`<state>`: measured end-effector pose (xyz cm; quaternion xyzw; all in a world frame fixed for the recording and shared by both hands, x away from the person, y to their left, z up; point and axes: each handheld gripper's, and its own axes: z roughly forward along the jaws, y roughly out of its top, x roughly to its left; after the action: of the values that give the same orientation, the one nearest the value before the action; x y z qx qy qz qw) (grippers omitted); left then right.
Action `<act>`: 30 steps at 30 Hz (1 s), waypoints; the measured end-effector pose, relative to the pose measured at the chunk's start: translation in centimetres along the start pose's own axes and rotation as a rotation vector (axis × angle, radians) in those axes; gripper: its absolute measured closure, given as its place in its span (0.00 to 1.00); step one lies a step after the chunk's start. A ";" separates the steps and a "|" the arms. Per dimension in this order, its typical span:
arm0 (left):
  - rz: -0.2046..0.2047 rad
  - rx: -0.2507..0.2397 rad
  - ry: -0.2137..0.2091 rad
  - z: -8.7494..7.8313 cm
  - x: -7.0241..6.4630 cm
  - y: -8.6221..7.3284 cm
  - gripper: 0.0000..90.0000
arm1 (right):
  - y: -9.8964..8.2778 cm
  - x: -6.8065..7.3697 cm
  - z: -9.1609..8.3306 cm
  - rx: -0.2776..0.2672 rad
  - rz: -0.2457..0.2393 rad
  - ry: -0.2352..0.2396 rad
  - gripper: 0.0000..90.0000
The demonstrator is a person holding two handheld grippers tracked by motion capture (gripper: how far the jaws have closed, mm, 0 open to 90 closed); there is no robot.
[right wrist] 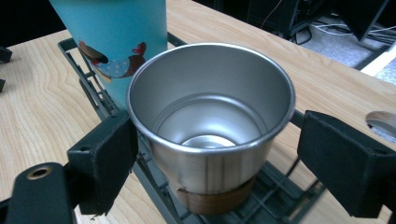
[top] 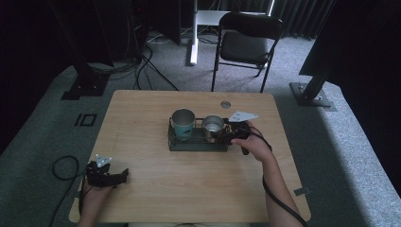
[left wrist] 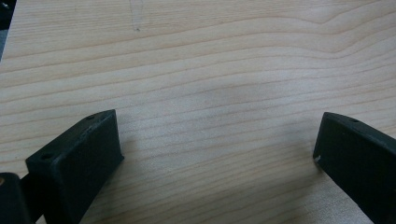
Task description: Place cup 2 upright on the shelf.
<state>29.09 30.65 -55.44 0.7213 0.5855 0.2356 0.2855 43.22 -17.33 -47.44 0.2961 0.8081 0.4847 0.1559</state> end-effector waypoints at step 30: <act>0.000 0.000 0.000 0.0 0.0 0.0 0.02 | -1.9 -1.6 -4.0 -0.034 0.008 -0.089 0.14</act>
<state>29.09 30.64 -55.44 0.7213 0.5855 0.2357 0.2853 41.67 -21.73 -47.24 0.3178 0.7909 0.4854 0.1947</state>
